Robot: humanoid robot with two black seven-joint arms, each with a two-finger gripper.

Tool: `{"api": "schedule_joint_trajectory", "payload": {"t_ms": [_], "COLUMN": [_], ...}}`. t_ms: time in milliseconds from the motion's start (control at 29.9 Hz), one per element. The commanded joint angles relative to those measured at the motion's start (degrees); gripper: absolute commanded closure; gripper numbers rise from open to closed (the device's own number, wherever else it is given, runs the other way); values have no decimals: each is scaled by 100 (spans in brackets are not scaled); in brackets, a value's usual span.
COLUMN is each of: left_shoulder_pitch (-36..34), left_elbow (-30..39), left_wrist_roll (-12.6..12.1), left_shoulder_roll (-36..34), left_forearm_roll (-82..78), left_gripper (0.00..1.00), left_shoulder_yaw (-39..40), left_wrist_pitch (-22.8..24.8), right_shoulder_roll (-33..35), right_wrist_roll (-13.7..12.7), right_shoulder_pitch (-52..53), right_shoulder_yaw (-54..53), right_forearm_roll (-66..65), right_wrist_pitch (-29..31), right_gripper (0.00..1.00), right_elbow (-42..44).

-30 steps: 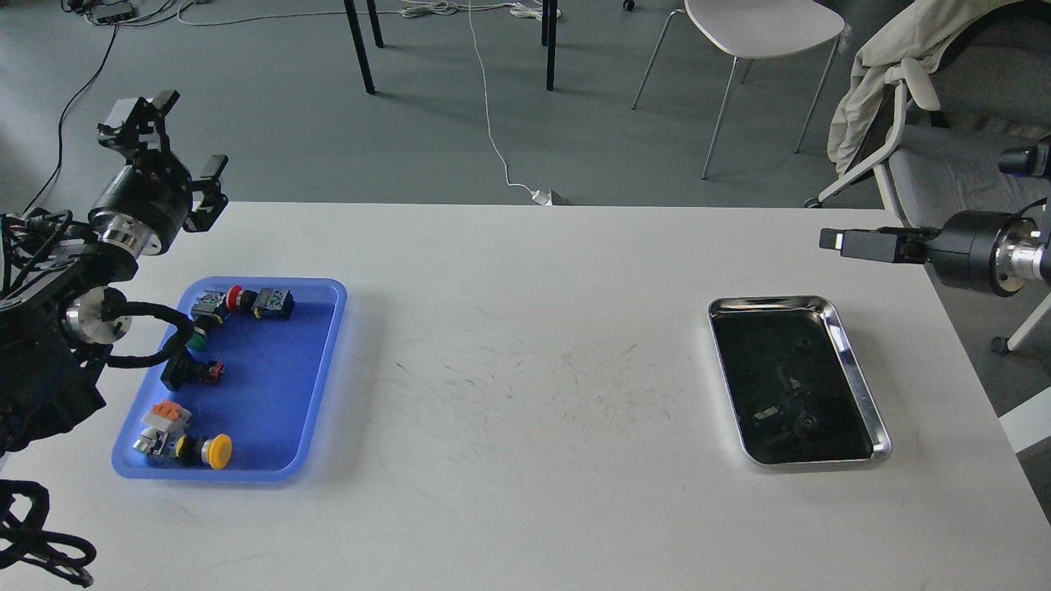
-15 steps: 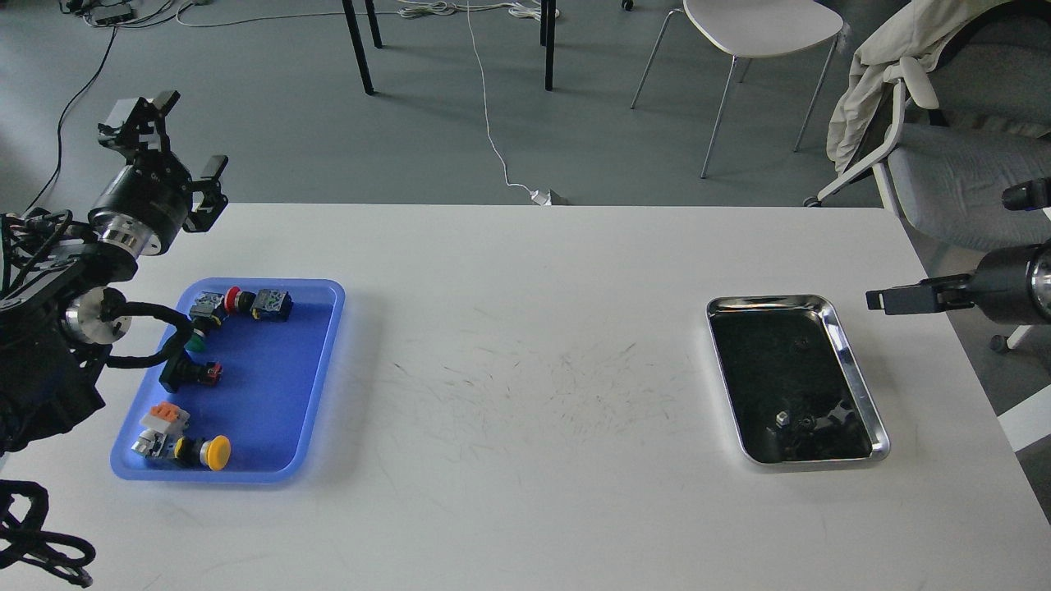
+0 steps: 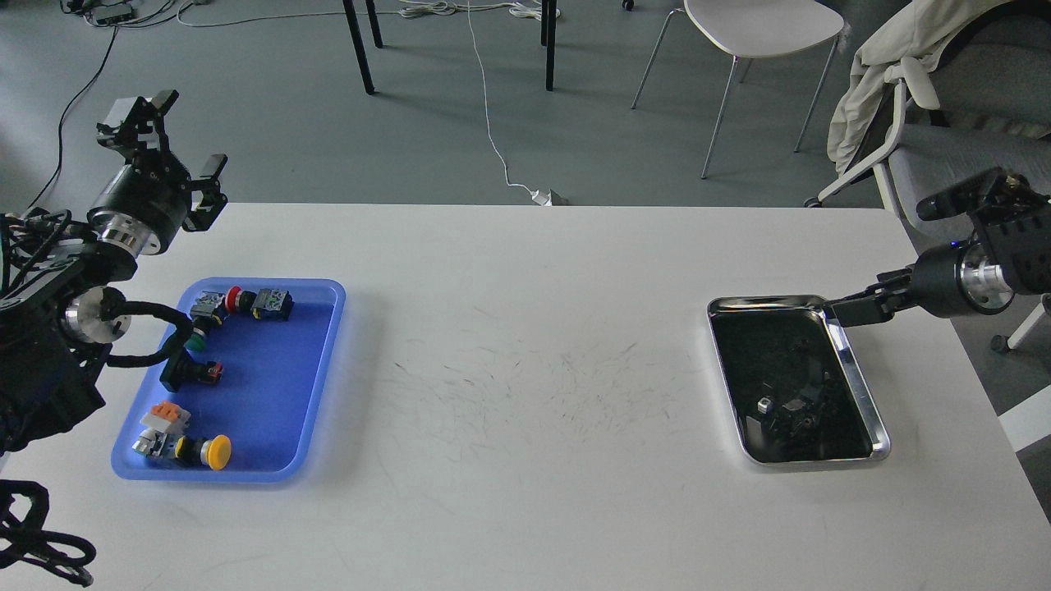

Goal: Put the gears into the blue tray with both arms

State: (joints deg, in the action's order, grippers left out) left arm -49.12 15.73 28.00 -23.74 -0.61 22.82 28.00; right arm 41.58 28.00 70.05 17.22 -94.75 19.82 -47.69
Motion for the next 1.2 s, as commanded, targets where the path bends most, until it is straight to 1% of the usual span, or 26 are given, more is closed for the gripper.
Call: {"api": "schedule_joint_trajectory", "payload": {"t_ms": [0,67,134,167,234,368,468,602,970,1037,1104,1171], "left_shoulder_pitch": [-10,-2,-2,7,7,7,16,34,42,51,51,51], "left_elbow": [0,0,0,0,0,0,0,0,-9,-9,0,-9], "left_wrist_roll": [0,0,0,0,0,0,0,0,0,0,0,0], "left_shoulder_roll": [-16,-16,-25,-25,-25,-25,-25,-34,-25,-17,-16,-25], "left_forearm_roll": [0,0,0,0,0,0,0,0,0,0,0,0], "left_gripper": [1,1,1,1,1,1,1,1,1,1,1,1], "left_shoulder_yaw": [12,3,3,3,12,3,3,3,3,3,3,3], "left_wrist_pitch": [0,0,0,0,0,0,0,0,0,0,0,0], "right_shoulder_roll": [-211,-238,-255,-264,-282,-413,-483,-773,-862,-862,-879,-906], "right_wrist_roll": [0,0,0,0,0,0,0,0,0,0,0,0], "right_shoulder_pitch": [-52,-61,-61,-61,-53,-61,-62,-149,-351,-404,-413,-413], "right_shoulder_yaw": [9,18,27,62,202,343,387,405,431,449,545,615], "right_forearm_roll": [-202,-228,-237,-237,-237,-237,-237,-228,-237,-237,-237,-237], "right_wrist_pitch": [-4,-4,-4,-4,-13,-13,-22,-57,-119,-119,-128,-128], "right_gripper": [5,5,10,10,15,20,20,22,24,26,31,33], "right_elbow": [32,32,49,40,49,67,128,558,612,612,612,638]}}
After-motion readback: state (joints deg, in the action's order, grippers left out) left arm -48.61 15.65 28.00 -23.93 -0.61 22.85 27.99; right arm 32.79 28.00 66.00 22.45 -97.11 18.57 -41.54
